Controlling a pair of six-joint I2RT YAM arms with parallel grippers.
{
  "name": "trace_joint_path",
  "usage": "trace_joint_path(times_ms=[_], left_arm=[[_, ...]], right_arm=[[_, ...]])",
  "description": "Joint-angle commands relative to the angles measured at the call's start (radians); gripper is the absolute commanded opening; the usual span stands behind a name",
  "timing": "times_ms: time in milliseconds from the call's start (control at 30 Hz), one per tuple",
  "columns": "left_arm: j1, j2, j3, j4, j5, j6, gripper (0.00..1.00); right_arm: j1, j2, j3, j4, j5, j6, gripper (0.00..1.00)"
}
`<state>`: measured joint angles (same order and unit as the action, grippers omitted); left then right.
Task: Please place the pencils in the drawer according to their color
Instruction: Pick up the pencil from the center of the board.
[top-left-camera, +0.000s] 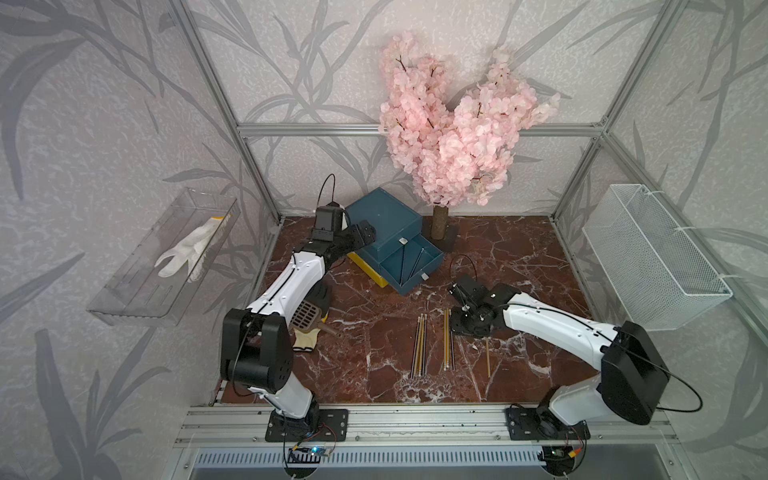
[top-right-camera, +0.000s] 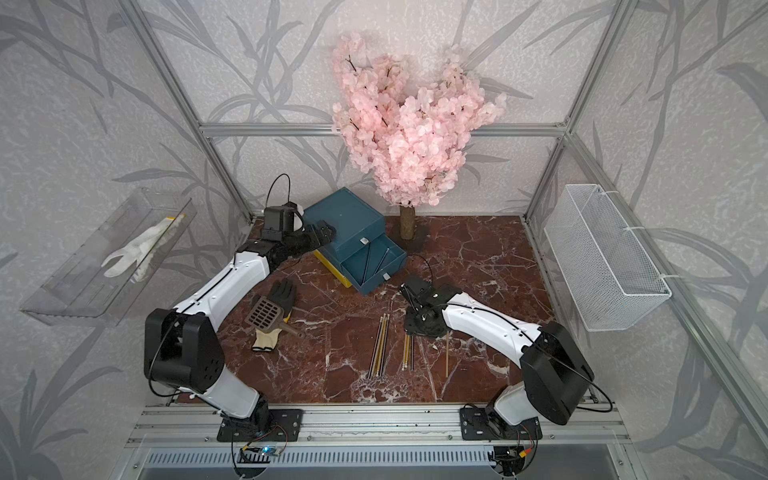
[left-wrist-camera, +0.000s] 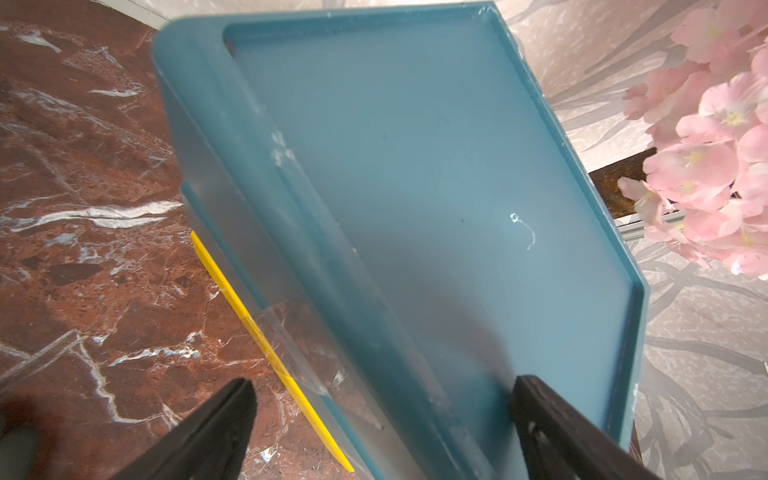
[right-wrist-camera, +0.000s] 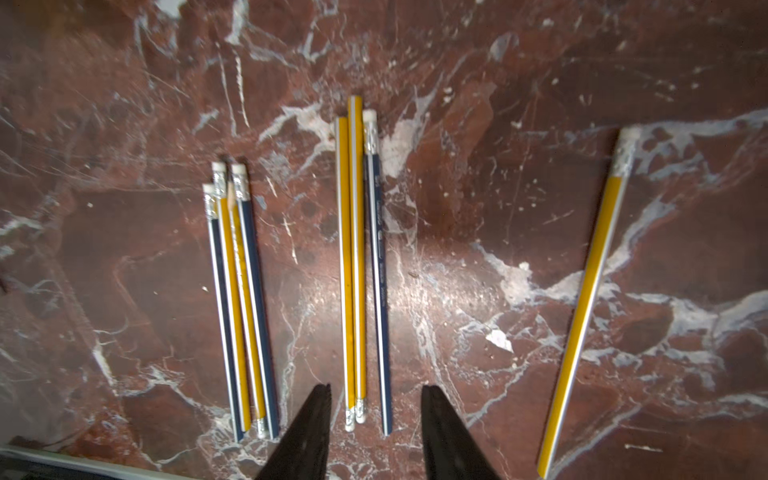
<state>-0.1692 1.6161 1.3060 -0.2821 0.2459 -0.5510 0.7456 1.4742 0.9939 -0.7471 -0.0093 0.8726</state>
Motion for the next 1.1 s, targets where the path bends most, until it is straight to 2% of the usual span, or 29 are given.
trace_joint_path(times_ms=[0, 1067], left_arm=[[-0.006, 0.050, -0.064, -0.198, -0.038, 0.037, 1.00], [-0.008, 0.033, -0.064, -0.174, -0.019, 0.019, 1.00]], right_arm=[[0.009, 0.005, -0.010, -0.024, 0.045, -0.020, 0.39], [0.020, 0.266, 0.051, 0.033, 0.006, -0.085, 0.32]])
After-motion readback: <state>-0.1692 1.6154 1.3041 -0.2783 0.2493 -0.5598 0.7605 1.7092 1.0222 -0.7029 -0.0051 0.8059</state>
